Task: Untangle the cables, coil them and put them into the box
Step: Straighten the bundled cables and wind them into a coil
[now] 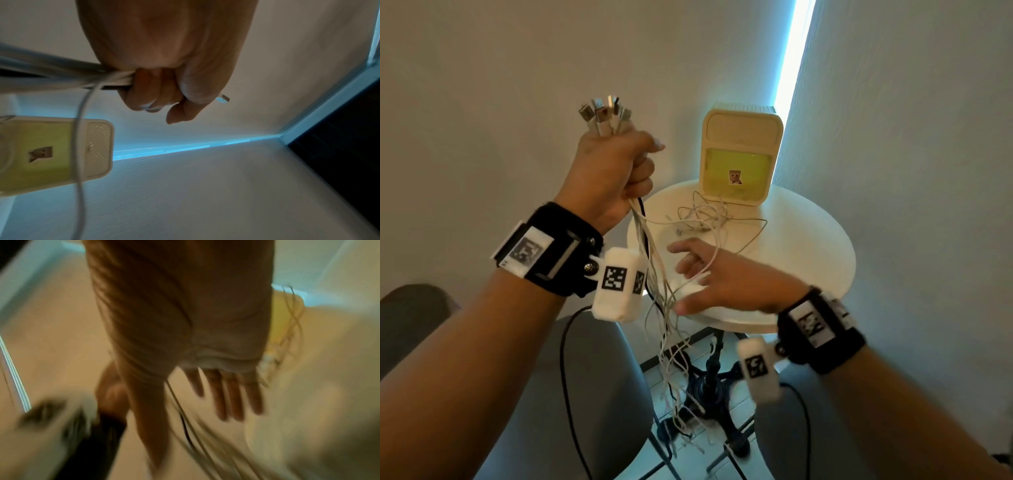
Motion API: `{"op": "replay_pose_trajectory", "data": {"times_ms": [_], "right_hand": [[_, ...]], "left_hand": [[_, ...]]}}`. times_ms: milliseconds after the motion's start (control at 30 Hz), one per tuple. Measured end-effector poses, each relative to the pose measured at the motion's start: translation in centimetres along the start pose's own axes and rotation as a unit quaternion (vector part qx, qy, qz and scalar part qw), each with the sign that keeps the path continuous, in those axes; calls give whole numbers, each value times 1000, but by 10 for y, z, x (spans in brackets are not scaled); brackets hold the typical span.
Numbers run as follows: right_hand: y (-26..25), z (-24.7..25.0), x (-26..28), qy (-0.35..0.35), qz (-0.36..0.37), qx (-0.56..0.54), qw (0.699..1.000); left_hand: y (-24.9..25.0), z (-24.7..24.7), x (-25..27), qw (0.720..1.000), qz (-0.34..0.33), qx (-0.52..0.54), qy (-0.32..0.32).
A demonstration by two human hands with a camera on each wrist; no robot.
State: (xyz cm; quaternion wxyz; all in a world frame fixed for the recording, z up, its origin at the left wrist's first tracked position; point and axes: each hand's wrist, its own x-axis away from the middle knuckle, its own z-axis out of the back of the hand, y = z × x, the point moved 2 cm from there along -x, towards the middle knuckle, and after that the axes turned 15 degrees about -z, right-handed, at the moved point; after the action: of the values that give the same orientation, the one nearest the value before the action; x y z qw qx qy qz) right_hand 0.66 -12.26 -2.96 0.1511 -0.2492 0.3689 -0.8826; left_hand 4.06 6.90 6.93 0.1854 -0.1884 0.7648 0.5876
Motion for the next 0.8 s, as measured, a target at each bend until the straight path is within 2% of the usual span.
{"op": "replay_pose_trajectory", "data": {"times_ms": [100, 200, 300, 400, 467, 600, 700, 800], "right_hand": [[3, 55, 11, -9, -86, 159, 984], [8, 93, 10, 70, -127, 225, 963], [0, 106, -5, 167, -85, 116, 975], [-11, 104, -36, 238, -80, 53, 966], [-10, 100, -60, 242, -116, 71, 961], [2, 90, -93, 172, -127, 97, 972], [1, 97, -90, 238, -92, -10, 967], [-13, 107, -66, 307, 2, -120, 944]], "left_hand": [[-16, 3, 10, 1000, 14, 12, 1], [-29, 8, 17, 998, 47, 34, -4], [-38, 7, 25, 997, 74, 20, -11], [-47, 6, 34, 995, 96, -34, -18], [-54, 8, 38, 993, 106, -52, -15], [-66, 15, 44, 992, 127, -19, 17], [-74, 21, 40, 987, 151, 7, 60], [-83, 18, 34, 980, 189, 2, 52]]}}
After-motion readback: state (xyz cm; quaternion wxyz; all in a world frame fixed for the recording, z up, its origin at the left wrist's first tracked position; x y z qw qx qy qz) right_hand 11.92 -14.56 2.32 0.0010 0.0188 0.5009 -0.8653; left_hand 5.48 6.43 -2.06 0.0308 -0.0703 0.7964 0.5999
